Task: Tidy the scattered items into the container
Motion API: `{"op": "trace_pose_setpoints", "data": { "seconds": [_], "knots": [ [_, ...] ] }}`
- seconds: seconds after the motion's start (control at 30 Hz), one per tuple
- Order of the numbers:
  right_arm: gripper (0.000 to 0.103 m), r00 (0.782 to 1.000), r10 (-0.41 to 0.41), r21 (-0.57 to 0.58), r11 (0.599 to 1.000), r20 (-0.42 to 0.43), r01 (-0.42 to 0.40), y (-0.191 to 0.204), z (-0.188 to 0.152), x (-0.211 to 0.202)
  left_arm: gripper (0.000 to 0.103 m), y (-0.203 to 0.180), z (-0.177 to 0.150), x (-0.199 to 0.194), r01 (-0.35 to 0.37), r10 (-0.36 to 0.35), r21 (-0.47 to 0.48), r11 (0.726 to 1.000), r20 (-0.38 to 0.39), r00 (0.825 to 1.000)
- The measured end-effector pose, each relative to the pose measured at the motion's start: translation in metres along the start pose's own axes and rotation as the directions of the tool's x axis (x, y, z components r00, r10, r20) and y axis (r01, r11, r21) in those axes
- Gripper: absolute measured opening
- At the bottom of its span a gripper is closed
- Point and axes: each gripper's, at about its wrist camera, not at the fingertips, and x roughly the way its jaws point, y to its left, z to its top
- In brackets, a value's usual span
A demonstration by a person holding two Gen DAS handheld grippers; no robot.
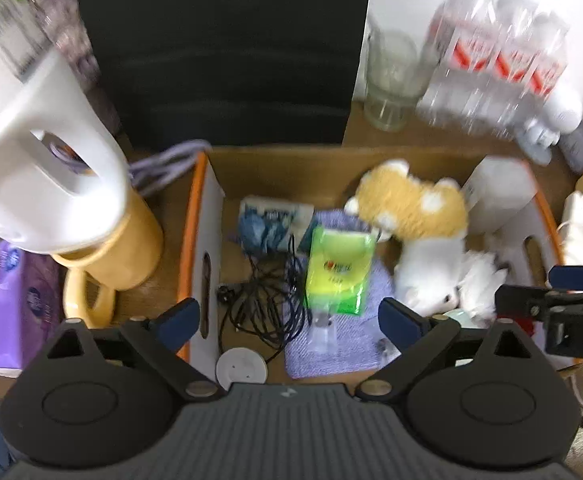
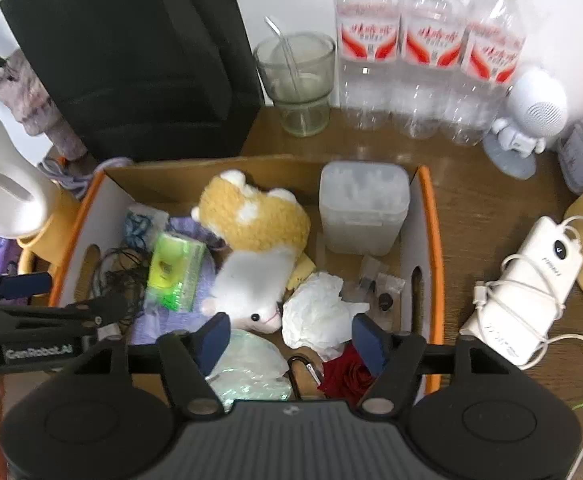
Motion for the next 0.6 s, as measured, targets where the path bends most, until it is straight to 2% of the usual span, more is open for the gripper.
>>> {"op": "trace_pose_setpoints", "data": {
  "seconds": [0.47,0.53,0.6],
  "knots": [
    [0.073,0.992,-0.005,-0.012,1.000,0.130,0.007,0.017,-0.023,-0.076,0.103,-0.005,-0.021,-0.081,0.005,-0.004,-0.005,1.000,0.141,0.990],
    [0.073,0.987,-0.005,-0.013,1.000,0.162,0.008,0.019,-0.029,-0.082,0.103,-0.003,-0.027,-0.087,0.003,0.000,-0.014,1.000,0.182,0.983],
    [0.073,0.977,0.007,-0.015,1.000,0.214,-0.004,0.020,-0.037,-0.084,0.103,0.001,-0.040,-0.094,-0.008,0.018,-0.038,0.999,0.267,0.964]
  ]
}}
